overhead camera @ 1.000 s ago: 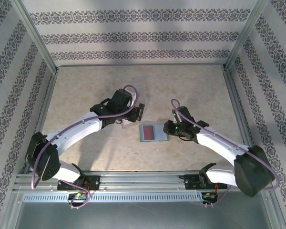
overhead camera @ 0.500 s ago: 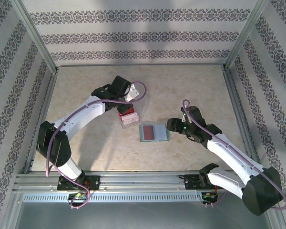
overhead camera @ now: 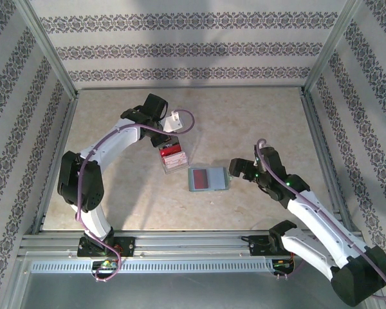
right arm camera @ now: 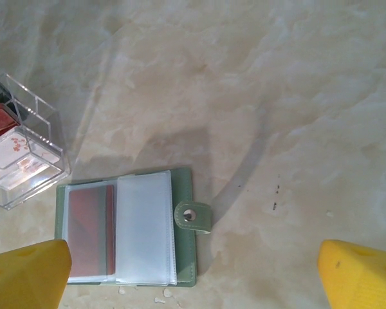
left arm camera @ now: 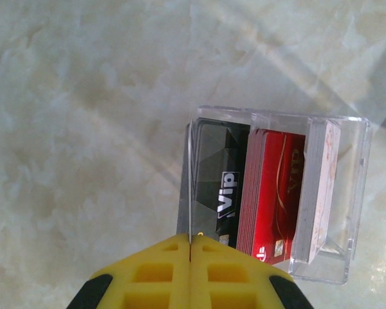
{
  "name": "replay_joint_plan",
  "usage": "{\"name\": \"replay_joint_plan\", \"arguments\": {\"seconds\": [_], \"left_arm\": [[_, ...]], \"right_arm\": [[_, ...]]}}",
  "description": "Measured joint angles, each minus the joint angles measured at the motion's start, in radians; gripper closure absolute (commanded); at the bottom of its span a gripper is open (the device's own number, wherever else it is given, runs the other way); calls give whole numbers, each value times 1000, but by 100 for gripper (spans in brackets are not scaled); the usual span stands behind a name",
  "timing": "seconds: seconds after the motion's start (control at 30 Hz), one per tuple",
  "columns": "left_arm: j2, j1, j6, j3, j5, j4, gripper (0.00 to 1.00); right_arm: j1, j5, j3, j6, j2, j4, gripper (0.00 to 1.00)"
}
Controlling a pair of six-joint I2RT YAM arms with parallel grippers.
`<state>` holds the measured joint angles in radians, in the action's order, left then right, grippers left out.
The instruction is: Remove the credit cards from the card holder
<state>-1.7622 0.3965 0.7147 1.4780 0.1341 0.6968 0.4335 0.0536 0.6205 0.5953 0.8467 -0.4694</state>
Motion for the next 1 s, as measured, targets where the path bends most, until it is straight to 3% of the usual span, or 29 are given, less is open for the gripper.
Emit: {"name": "replay_joint_plan", "arguments": {"seconds": [0.27,1.0], "left_arm": [[-13,-2,51,7,42,27,100],[-185,-2,90,157,18,149,100]], "right_arm": [[-6,53,-21,4,-61,-18,2],[-6,71,-27,34,-64,-35,2]]}}
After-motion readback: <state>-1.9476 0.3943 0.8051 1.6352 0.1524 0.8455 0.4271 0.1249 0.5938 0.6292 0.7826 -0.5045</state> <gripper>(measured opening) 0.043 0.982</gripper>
